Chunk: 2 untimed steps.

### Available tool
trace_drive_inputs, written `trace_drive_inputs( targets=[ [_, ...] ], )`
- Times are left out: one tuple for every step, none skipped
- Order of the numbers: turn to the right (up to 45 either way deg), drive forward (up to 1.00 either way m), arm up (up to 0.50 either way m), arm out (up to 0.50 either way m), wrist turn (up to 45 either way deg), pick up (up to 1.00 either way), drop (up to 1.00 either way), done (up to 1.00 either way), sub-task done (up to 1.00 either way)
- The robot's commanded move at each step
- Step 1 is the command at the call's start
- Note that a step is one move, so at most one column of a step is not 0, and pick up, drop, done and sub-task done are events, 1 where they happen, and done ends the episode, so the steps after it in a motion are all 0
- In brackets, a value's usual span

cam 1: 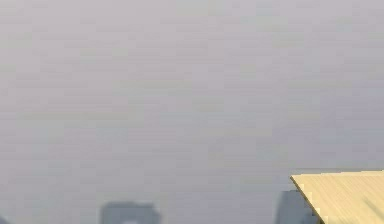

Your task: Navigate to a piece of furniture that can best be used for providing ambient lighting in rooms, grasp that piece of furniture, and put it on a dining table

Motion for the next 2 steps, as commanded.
trace_drive_inputs(
  targets=[
    [0.0,0.0,0.22,0.0,0.0,0.0,0.0,0.0,0.0],
    [0.0,0.0,0.0,0.42,0.0,0.0,0.0,0.0,0.0]
  ],
)
